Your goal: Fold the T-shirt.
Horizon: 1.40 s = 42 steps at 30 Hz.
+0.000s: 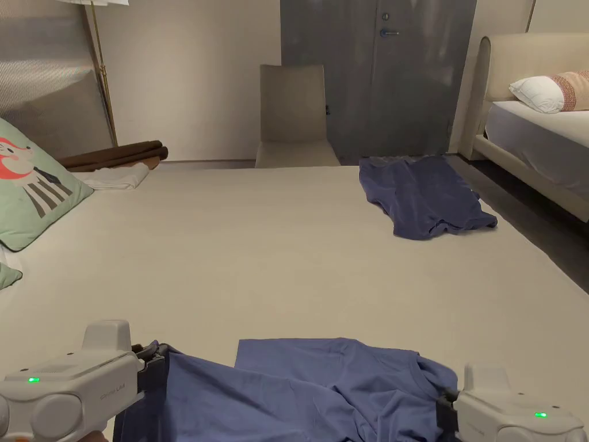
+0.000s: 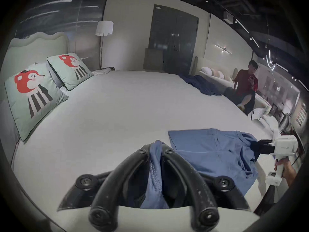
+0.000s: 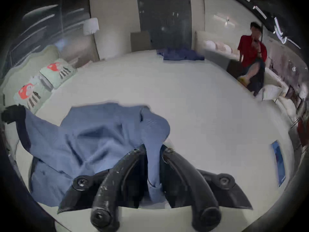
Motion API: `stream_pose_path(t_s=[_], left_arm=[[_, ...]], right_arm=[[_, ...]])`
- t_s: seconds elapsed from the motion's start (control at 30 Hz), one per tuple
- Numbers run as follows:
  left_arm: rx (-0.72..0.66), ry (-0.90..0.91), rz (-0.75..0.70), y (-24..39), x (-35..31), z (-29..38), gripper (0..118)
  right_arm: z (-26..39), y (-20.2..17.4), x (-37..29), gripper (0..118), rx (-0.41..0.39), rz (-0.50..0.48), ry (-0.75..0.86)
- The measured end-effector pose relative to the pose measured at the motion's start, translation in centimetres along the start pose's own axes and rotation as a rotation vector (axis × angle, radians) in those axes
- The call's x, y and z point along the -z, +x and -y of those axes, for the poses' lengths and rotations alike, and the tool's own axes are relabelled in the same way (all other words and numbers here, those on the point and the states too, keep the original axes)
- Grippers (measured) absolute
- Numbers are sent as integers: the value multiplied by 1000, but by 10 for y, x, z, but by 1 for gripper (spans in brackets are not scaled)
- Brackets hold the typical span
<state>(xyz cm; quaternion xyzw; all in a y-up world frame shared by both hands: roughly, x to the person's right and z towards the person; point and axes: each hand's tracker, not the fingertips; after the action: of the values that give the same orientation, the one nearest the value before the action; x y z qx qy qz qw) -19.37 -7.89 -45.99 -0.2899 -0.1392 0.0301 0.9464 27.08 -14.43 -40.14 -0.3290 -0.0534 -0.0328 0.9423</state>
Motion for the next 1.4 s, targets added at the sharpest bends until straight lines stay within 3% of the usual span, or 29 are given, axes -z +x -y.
stream_pose_path(t_s=[0.13,0.23,0.53,0.77,0.97,1.4], left_arm=[[-111,64,18,-18,-6,-41,7],[-121,136,-11,-24,-20,-85,7],[-53,387,-129,-36,-68,-227,7],[-16,510,-240,-39,-59,-294,7],[-19,475,-260,-51,-25,-274,7],[-116,153,-277,-102,49,-92,7]], right_arm=[[-65,10,-41,9,-14,-16,152],[-117,10,-66,9,-44,-19,254],[-244,4,-117,9,-9,-37,551],[-293,-12,-114,9,-84,17,658],[-277,-22,-72,9,-99,16,600],[-122,-19,42,9,-36,-54,233]])
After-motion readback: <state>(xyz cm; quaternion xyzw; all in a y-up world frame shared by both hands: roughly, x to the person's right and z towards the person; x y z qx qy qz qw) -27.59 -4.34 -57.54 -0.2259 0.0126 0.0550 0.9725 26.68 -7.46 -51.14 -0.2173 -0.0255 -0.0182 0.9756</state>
